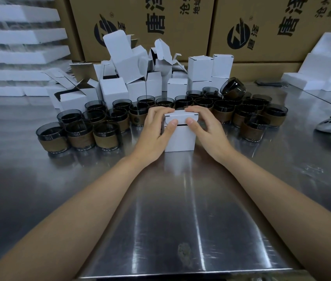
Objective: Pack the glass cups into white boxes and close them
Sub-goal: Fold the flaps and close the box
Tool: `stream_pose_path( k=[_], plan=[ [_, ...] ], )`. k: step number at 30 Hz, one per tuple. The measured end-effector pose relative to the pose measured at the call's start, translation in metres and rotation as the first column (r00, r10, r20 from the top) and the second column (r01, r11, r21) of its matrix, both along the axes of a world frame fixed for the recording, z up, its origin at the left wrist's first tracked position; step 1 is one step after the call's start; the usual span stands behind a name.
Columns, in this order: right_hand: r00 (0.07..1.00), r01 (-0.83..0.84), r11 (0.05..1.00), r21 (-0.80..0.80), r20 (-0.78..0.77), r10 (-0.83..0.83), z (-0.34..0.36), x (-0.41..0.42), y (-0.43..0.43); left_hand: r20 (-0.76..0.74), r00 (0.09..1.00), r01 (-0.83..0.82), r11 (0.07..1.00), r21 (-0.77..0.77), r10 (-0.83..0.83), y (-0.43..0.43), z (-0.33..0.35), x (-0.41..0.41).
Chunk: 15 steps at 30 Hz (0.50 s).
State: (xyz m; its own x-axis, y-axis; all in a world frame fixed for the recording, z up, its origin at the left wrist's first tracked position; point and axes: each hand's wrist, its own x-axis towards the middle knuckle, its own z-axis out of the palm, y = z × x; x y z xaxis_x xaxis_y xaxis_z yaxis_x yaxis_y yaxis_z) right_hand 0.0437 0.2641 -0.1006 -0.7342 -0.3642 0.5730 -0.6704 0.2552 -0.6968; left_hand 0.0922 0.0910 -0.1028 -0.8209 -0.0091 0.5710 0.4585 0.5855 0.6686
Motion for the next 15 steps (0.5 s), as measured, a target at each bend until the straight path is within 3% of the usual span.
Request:
stream_pose_path(
  k=[15],
  plan=[
    [0.99,-0.11,0.986,0.127,-0.077,0.12,-0.0012,-0.0026,0.0098,0.151,0.985,0.044,0.963,0.265,-0.086,0.0059,0.007,0.0032]
  ],
)
